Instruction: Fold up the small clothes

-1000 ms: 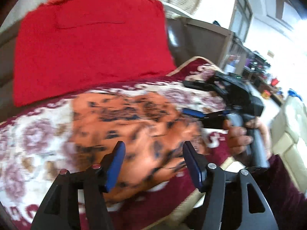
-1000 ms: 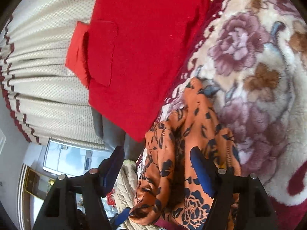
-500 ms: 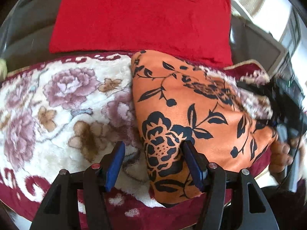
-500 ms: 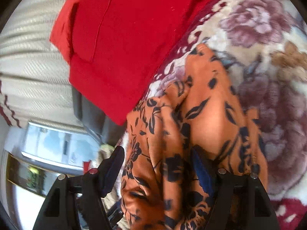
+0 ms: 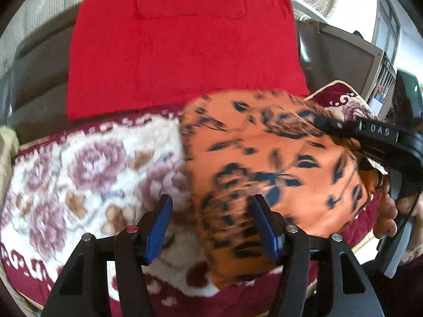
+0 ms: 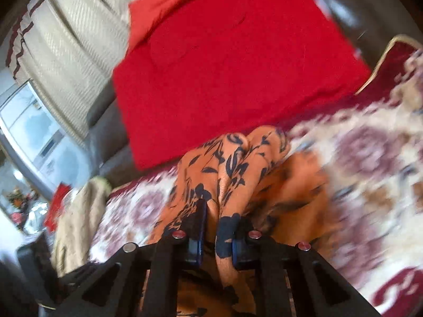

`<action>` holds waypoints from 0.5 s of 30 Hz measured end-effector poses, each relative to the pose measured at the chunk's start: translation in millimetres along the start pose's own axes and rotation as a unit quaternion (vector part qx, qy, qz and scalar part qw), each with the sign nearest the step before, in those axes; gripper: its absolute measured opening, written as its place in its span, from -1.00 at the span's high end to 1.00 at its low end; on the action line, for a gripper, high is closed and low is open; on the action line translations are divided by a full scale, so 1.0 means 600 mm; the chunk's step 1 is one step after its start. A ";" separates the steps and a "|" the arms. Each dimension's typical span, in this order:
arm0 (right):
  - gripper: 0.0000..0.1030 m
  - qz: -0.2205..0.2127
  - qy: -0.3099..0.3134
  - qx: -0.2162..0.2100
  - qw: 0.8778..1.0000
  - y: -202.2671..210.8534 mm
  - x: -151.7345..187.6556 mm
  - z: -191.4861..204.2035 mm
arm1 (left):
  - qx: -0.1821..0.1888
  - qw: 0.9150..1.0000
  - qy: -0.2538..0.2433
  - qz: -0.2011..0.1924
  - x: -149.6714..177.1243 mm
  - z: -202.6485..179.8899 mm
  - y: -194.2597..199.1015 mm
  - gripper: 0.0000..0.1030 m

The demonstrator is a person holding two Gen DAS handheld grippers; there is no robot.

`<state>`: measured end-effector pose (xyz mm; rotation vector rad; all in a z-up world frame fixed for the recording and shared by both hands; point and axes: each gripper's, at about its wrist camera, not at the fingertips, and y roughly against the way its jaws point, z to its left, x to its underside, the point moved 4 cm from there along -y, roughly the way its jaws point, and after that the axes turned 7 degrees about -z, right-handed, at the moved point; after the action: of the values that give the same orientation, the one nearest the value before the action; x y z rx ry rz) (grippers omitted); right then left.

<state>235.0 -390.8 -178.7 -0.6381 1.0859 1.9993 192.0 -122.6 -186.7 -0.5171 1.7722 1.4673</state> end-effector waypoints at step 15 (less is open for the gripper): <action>0.65 0.028 -0.129 0.012 0.991 0.027 0.018 -0.162 | -0.036 0.998 -0.033 0.046 0.036 -0.015 -0.060 -0.24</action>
<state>222.3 -475.6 -228.5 -0.3278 0.9781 2.0479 201.8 -137.2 -225.9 -0.4228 1.7159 1.5985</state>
